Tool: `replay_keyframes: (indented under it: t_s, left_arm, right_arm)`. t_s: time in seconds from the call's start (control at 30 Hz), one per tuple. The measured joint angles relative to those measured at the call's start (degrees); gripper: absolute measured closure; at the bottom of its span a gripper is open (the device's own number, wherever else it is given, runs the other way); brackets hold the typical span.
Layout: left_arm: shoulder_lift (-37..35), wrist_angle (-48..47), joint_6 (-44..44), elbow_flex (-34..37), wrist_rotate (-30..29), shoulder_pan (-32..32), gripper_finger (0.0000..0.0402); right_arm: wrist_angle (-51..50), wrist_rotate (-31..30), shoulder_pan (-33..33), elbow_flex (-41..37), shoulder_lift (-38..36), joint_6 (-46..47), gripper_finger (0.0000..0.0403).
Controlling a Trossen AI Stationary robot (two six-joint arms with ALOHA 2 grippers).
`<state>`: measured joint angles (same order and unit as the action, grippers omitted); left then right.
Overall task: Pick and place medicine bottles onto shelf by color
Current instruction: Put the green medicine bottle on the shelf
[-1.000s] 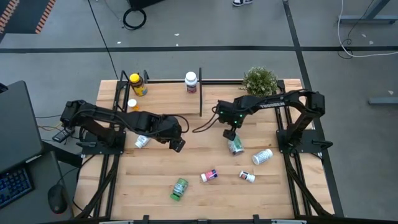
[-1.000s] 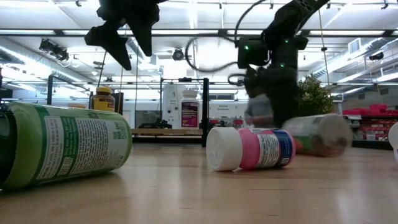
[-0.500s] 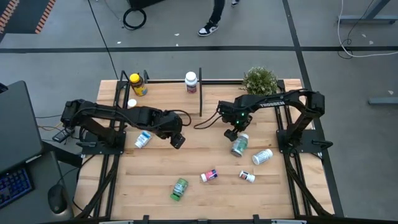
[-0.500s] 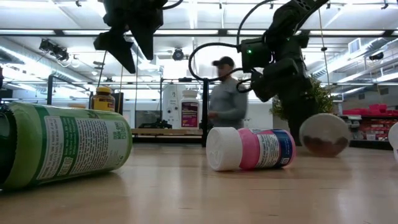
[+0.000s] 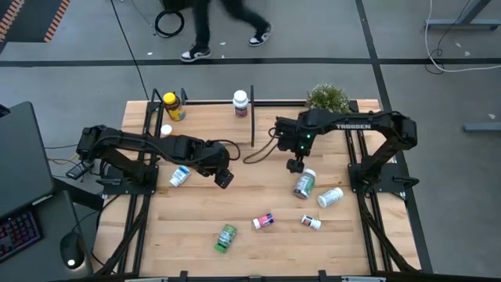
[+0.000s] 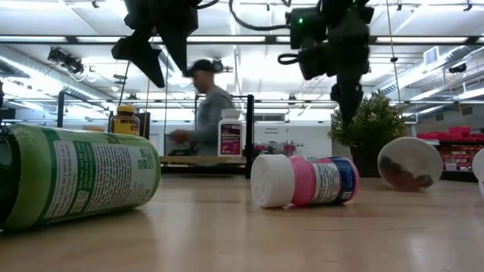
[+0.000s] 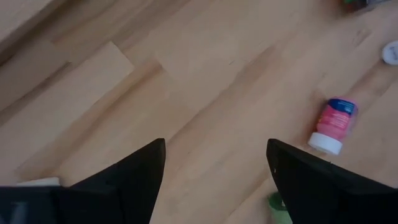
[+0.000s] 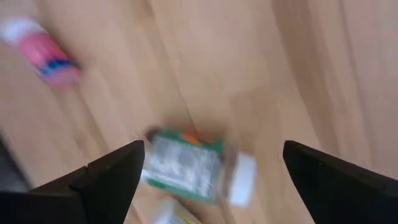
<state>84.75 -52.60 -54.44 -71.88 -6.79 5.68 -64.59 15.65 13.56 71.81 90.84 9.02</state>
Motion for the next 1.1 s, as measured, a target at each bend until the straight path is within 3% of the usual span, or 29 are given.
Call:
replay_keyframes:
  t_s: [0.1,0.33,0.7,0.93,1.03,1.1]
  left_arm:
    - [0.0,0.7,-2.3,0.0,0.0,1.5,0.0115]
    - [0.0,1.0,-6.1,0.0,-2.4,4.2,0.0115]
    - [0.0,4.0,-10.8,0.0,-11.3,5.1,0.0115]
    - [0.0,7.8,2.1,0.0,-16.8,-0.1,0.0115]
    - [0.0,9.7,10.4,0.0,-15.8,-4.6,0.0115]
    - [0.0,10.7,15.7,0.0,-11.8,-8.1,0.0115]
  right_arm:
    - [-4.5,-3.7,-1.7,0.0,-0.3,0.2,0.0011]
    - [-17.3,-3.8,-3.8,-0.1,-1.1,-3.6,0.0011]
    - [-3.0,0.9,-0.2,-10.1,-7.5,20.2,0.0018]
    - [1.6,1.5,0.3,-18.4,-13.2,36.4,0.0019]
    - [8.3,1.7,0.3,-22.3,-15.4,45.6,0.0019]
    - [13.8,1.4,0.4,-24.6,-16.1,51.4,0.0019]
